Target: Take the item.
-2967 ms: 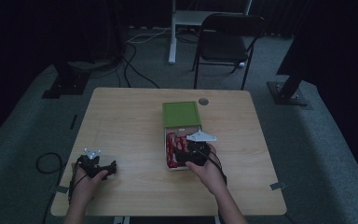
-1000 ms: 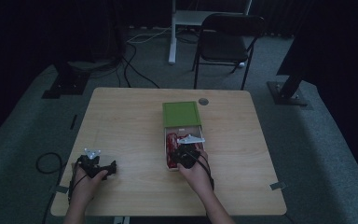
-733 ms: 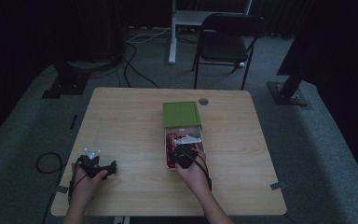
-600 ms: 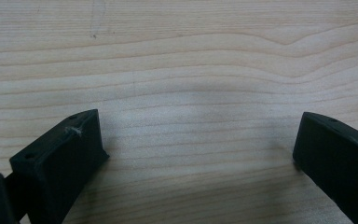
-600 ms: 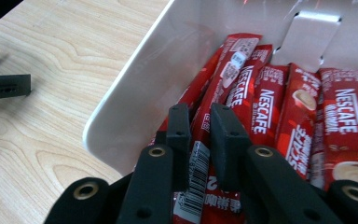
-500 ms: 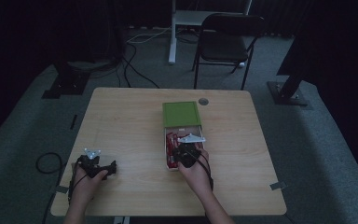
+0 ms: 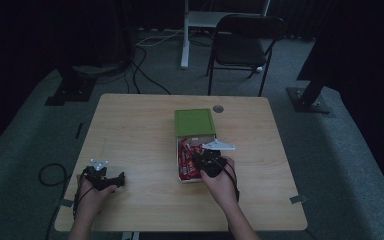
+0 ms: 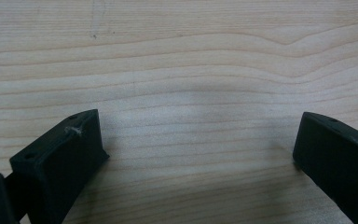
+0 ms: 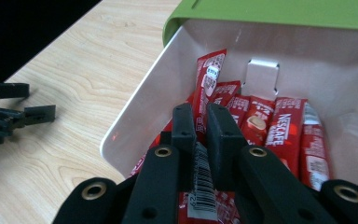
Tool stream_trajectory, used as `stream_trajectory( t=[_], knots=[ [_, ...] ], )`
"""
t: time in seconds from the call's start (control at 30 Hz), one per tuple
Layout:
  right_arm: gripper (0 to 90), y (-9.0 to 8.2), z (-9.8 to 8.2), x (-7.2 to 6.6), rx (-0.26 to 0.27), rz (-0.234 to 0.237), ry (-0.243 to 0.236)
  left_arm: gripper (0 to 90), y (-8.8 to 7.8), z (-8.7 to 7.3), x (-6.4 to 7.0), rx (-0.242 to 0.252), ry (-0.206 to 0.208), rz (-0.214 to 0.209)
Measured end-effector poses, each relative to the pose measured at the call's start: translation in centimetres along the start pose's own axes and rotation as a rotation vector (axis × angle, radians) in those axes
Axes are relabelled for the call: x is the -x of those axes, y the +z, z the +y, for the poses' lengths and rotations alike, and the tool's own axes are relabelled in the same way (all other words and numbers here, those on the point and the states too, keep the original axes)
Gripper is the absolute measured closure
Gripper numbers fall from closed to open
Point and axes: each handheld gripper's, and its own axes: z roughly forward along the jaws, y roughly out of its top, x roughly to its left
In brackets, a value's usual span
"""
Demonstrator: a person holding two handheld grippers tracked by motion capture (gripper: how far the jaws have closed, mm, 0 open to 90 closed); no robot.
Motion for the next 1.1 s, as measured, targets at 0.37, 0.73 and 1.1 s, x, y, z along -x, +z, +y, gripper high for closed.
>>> stream_trajectory(
  t=[0.37,0.73,1.1],
  knots=[
    [82.2,-3.1,0.0,1.2,0.036,0.030,0.013,2.2,0.0,0.0,0.0,0.000,0.001,0.000],
    [82.2,-6.3,0.0,2.6,0.094,0.028,0.033,2.2,0.0,0.0,0.0,0.000,0.001,0.000],
    [82.1,-8.6,0.2,5.0,0.175,-0.023,0.060,2.2,0.0,0.0,0.0,-0.001,0.001,0.000]
  ],
)
